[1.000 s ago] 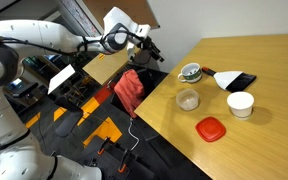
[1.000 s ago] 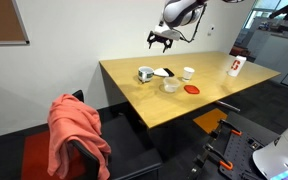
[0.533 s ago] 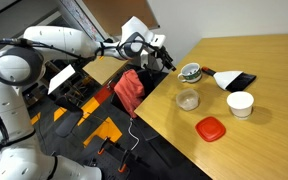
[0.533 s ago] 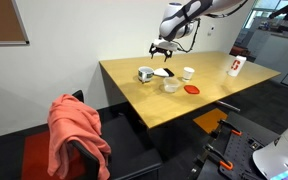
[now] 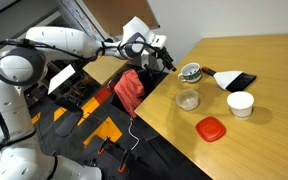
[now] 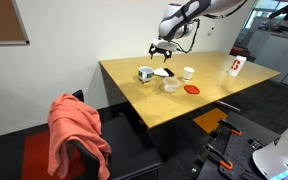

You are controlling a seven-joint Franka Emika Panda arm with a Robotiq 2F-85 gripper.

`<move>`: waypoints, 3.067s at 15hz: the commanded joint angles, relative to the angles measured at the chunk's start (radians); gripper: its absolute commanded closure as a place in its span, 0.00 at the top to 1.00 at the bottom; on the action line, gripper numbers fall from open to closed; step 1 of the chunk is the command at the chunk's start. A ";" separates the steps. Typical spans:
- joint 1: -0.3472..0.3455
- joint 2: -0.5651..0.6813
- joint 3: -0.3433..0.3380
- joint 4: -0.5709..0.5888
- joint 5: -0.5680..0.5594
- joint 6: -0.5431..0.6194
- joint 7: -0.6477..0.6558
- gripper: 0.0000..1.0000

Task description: Pour contents from the cup into the clear bowl then put the orange lid on the clear bowl

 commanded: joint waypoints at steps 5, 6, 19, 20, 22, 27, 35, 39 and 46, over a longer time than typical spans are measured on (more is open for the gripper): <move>-0.038 0.192 0.008 0.165 0.099 0.022 -0.076 1.00; -0.042 0.216 0.011 0.184 0.113 0.035 -0.086 1.00; -0.031 0.454 -0.034 0.430 0.159 0.057 -0.053 0.56; -0.032 0.462 -0.034 0.443 0.159 0.055 -0.052 0.49; -0.032 0.477 -0.036 0.465 0.158 0.051 -0.047 0.34; -0.034 0.497 -0.047 0.496 0.155 0.032 -0.039 0.01; 0.014 0.445 -0.103 0.471 0.113 -0.075 -0.001 0.03; 0.056 0.408 -0.153 0.447 0.050 -0.132 0.021 0.03; 0.052 0.322 -0.167 0.405 -0.021 -0.151 -0.027 0.03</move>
